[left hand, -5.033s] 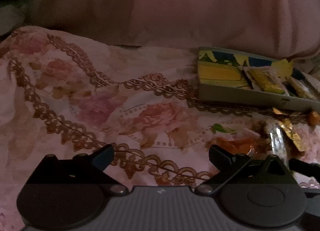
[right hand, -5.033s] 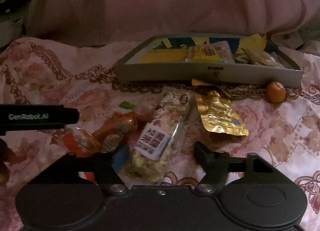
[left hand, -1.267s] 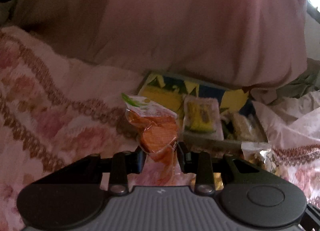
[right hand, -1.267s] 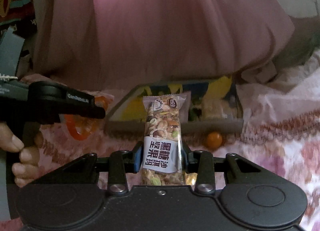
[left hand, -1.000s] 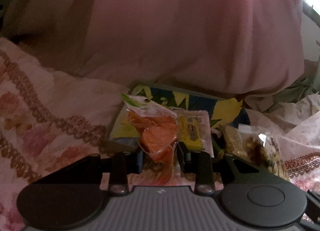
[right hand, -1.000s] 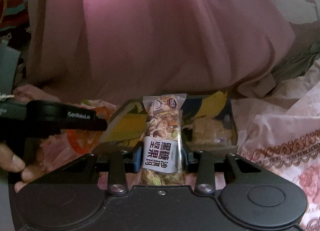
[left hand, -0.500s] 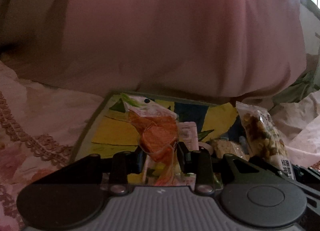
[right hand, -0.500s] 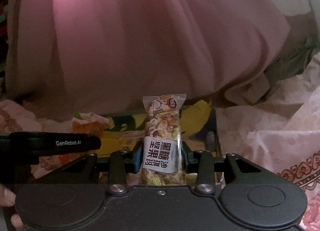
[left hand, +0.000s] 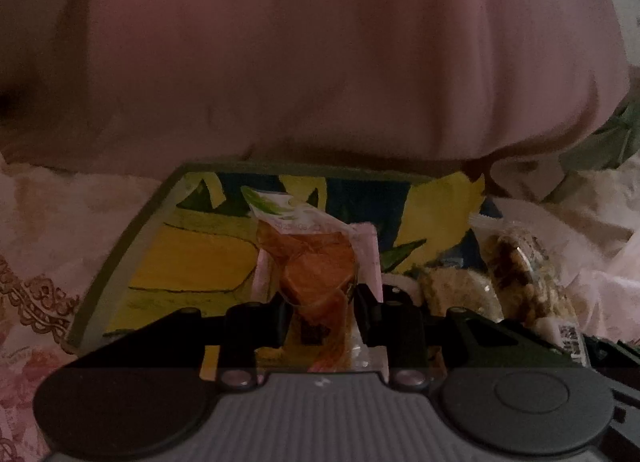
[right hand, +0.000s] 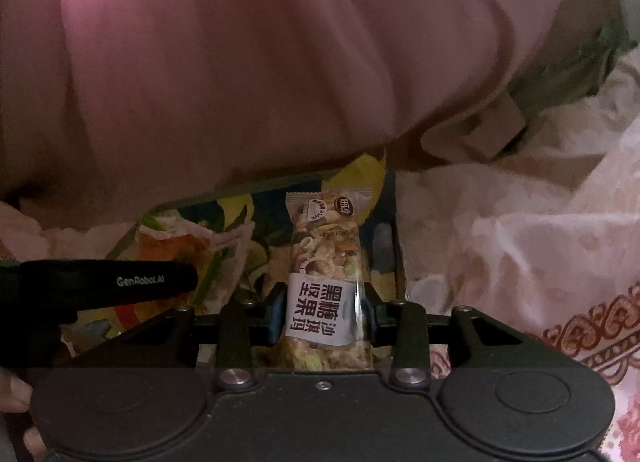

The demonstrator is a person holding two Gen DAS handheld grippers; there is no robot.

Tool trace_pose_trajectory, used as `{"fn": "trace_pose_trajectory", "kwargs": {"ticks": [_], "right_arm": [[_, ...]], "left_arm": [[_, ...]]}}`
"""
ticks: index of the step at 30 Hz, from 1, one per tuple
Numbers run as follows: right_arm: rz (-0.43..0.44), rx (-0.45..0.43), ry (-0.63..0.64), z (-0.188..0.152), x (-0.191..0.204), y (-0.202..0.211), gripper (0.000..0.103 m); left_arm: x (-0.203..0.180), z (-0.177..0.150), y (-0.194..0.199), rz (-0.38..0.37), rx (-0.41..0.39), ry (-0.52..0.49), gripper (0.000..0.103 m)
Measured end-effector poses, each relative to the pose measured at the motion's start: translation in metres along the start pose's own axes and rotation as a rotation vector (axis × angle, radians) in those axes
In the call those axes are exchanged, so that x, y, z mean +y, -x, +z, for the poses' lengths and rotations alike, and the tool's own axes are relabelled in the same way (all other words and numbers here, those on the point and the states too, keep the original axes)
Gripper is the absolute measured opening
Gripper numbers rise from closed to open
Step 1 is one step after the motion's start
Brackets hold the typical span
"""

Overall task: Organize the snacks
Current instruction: 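Carry the nut bar and candy bag over the box with both grippers, then lower both held snacks into the box and open both grippers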

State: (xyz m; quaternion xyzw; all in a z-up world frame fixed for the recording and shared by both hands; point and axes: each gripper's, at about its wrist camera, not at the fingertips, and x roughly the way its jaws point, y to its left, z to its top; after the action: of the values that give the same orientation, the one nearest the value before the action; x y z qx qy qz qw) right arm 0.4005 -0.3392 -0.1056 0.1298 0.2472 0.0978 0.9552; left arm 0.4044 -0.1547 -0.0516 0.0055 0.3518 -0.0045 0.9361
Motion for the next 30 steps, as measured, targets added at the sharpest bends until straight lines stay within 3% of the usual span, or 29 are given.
{"fn": "trace_pose_trajectory", "kwargs": {"ticks": [5,15,30], "right_arm": [[0.005,-0.003,0.015,-0.003,0.001,-0.001,0.040],[0.051,-0.013,0.011,-0.001,0.009,-0.019,0.040],[0.033,-0.007,0.002,0.000,0.007,-0.021,0.043]], "left_arm": [[-0.002,-0.006,-0.012,0.014,0.034,0.016,0.036],[-0.003,-0.006,-0.017,0.017,0.024,-0.018,0.036],[-0.006,-0.007,-0.018,0.024,0.019,-0.048,0.039]]}}
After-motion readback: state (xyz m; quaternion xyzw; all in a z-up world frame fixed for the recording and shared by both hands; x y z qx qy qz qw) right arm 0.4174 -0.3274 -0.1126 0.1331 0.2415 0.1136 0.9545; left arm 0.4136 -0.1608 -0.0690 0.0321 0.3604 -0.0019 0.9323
